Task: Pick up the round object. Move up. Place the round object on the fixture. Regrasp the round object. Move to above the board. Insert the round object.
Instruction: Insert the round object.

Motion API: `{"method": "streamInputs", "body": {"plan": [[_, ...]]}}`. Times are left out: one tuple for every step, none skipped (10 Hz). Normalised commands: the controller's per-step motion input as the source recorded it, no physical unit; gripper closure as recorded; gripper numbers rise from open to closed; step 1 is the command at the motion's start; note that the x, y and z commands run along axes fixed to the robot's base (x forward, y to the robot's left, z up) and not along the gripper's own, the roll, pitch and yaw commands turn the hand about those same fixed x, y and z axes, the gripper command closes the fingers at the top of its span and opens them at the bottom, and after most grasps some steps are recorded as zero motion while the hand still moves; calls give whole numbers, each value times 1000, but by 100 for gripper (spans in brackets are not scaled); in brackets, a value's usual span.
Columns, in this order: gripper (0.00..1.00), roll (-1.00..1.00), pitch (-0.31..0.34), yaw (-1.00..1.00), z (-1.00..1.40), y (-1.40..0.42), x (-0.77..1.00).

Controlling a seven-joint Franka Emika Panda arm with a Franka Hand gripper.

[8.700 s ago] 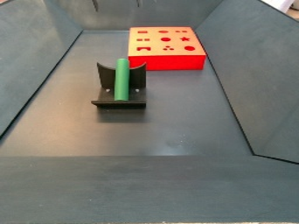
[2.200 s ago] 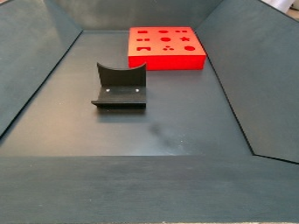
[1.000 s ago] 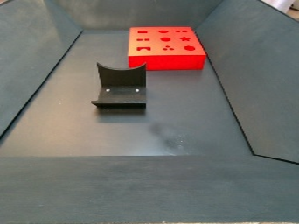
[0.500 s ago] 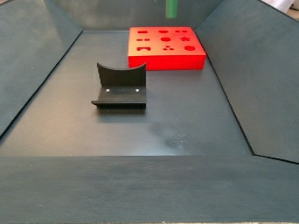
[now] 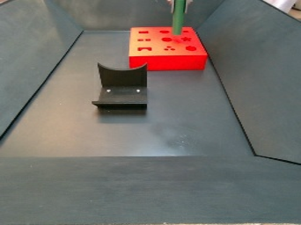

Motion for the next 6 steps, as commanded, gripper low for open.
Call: {"method": "streamInputs", "body": {"plan": [[100, 41, 187, -94, 0, -80, 757], [100, 63, 191, -123, 0, -66, 680], [100, 67, 97, 0, 0, -60, 263], [100, 41, 41, 0, -57, -40, 206], [100, 9, 20, 0, -194, 0, 191], [100, 0, 9, 0, -160, 0, 157]]}}
